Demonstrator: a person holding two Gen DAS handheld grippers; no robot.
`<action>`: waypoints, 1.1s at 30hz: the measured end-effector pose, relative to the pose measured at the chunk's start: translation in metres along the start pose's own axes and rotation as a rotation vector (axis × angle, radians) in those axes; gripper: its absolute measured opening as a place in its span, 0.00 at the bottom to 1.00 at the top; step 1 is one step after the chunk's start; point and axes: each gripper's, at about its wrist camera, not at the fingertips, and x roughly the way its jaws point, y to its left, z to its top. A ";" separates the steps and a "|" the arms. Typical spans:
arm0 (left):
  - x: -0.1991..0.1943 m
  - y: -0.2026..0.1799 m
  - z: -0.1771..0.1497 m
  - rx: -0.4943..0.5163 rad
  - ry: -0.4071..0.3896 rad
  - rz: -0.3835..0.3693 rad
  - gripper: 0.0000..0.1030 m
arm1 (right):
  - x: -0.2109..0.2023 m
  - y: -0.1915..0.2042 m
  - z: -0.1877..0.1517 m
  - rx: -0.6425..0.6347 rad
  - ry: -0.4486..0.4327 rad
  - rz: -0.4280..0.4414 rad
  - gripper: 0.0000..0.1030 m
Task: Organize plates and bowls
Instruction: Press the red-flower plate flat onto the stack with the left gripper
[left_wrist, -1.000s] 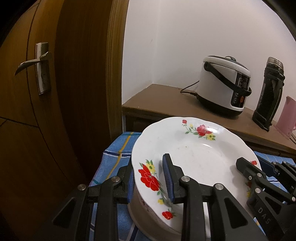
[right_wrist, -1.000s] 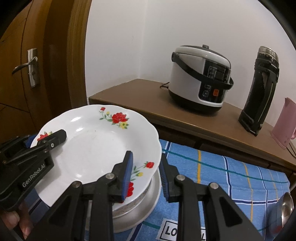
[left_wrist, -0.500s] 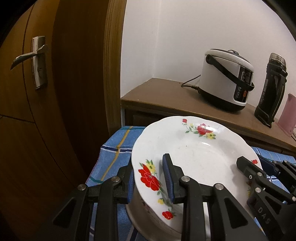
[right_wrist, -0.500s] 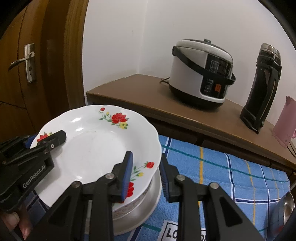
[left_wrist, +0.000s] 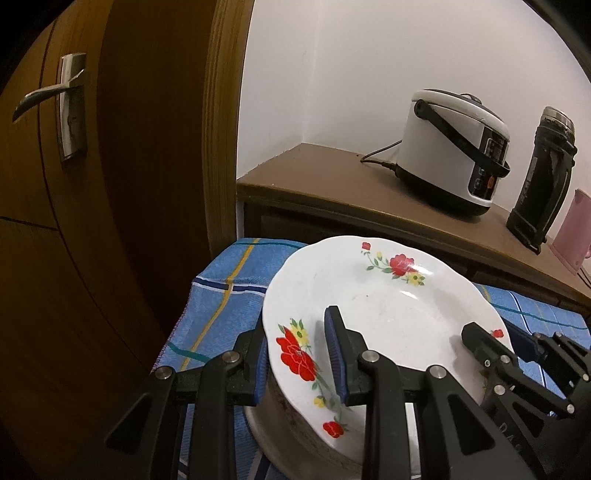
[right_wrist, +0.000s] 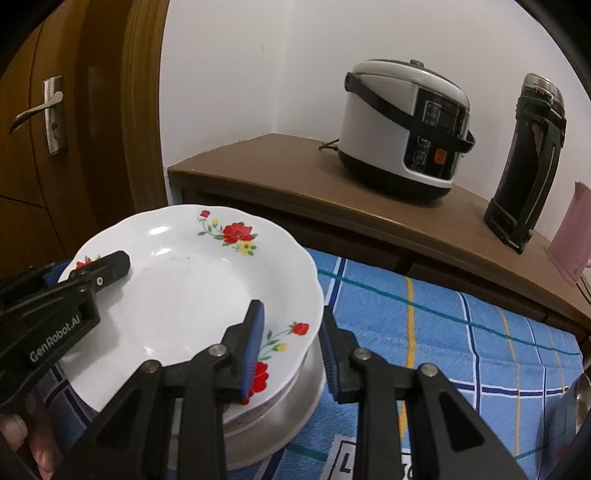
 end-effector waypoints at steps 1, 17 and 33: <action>0.001 0.000 0.000 -0.003 0.004 -0.002 0.30 | 0.001 0.000 0.000 0.002 0.002 0.000 0.29; -0.001 -0.003 0.000 0.008 -0.007 0.007 0.30 | -0.002 0.002 -0.003 0.002 -0.005 -0.005 0.30; 0.004 0.002 0.001 -0.003 0.015 -0.007 0.30 | 0.002 0.001 -0.004 -0.017 0.020 -0.005 0.31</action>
